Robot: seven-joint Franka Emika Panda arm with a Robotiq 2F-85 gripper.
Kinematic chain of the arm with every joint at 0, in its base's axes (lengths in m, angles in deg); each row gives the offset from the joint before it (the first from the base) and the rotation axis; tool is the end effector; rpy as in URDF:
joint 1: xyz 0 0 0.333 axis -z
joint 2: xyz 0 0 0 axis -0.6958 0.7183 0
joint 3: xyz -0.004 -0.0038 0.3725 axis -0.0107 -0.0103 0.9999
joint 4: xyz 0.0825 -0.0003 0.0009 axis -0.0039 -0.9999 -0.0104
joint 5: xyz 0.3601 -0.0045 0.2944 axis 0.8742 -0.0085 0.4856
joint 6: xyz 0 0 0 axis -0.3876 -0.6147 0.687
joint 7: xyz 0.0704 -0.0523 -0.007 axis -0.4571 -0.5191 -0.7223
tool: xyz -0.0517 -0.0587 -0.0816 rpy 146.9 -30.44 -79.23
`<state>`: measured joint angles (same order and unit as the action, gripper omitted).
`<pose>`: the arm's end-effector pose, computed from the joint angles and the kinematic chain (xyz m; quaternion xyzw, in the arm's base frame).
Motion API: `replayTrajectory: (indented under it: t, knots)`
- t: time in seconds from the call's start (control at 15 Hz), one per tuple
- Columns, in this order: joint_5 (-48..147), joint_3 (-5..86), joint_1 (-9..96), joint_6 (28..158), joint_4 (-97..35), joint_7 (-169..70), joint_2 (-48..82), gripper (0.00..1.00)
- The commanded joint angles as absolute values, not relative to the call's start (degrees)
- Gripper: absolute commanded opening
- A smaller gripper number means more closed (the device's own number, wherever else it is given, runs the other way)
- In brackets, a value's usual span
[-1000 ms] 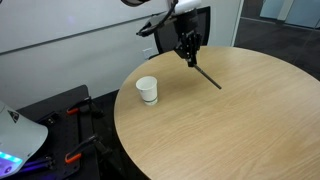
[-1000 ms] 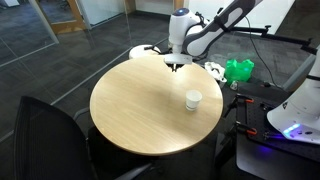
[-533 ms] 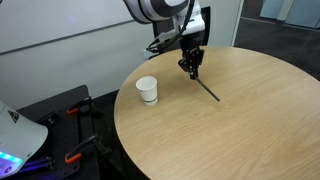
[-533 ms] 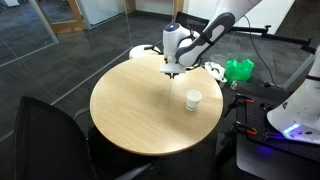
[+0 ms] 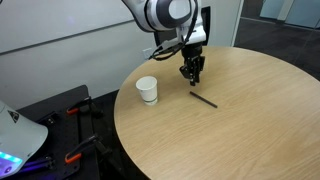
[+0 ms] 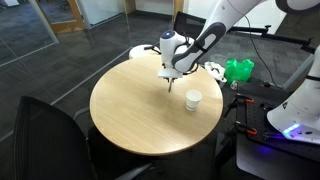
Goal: Remove the grey pen from the white cup then put it on the table
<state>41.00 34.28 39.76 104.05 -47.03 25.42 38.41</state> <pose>0.7020 -0.0641 0.1363 0.7976 -0.5932 0.0639 0.0885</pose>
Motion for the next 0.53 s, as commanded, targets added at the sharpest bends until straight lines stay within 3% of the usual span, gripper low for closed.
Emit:
replayTrajectory:
  t: [0.0, 0.33, 0.47]
  knots:
    - [42.9, 33.0, 38.4, 103.0, -45.9, 25.2, 38.0, 0.63]
    - [43.9, 32.7, 38.8, 105.0, -49.1, 25.1, 31.4, 1.0]
    - [43.7, 32.4, 38.8, 105.6, -50.6, 25.3, 28.0, 1.0]
